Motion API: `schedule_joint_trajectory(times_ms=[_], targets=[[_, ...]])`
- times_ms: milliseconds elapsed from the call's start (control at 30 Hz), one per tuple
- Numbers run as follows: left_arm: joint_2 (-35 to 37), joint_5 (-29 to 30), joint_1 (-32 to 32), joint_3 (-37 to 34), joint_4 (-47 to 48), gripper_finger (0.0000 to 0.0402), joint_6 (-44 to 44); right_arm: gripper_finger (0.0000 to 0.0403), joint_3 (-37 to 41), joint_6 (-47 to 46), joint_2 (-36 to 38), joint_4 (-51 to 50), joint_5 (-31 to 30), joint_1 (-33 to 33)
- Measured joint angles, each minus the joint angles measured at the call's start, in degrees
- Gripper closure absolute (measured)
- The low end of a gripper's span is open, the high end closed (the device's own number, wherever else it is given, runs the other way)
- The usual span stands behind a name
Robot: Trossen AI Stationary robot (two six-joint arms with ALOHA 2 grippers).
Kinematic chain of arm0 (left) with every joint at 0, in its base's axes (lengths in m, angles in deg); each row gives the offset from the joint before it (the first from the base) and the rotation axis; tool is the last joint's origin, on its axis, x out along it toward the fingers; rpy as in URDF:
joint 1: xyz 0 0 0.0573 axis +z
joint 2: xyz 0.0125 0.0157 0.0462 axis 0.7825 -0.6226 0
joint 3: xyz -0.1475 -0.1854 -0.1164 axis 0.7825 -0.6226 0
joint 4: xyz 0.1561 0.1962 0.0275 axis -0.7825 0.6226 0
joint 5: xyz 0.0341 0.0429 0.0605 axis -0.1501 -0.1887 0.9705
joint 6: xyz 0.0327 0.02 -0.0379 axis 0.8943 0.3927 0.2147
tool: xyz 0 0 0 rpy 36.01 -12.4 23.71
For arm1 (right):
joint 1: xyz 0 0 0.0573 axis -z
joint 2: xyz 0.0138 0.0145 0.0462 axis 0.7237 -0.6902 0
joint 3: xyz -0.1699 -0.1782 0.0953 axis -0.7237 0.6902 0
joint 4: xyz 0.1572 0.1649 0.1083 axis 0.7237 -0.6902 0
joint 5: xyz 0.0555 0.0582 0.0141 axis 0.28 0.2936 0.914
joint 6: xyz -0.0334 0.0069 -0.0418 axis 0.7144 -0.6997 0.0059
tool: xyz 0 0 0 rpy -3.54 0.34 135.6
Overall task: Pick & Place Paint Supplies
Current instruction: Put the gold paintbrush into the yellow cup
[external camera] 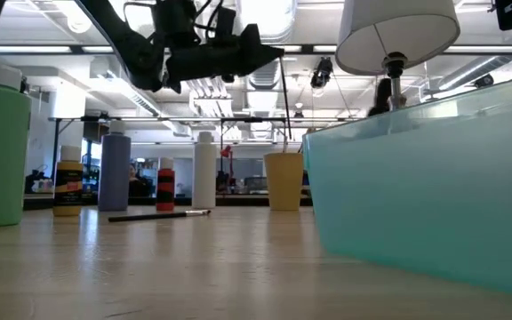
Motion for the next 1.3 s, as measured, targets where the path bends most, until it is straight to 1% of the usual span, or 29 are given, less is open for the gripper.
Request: schedule_joint_trajectory(times_ms=[433,733,867,1300], targets=[[-2.62,0.47,0.8,0.0,0.06,0.0399,1.75,0.0394,0.0,-0.01,0.0,0.0,0.02,0.01],[-7.07,0.54,1.36,0.92,-0.06,0.0399,3.18,0.0394,0.0,0.0,0.0,0.0,0.01,-0.01],[-8.87,1.52,1.36,1.22,-0.04,0.0399,4.03,0.0394,0.0,-0.01,0.0,0.0,0.02,-0.01],[-12.92,2.84,1.42,1.38,0.17,0.0399,4.91,0.0394,0.0,-0.01,0.0,0.0,0.02,-0.01]])
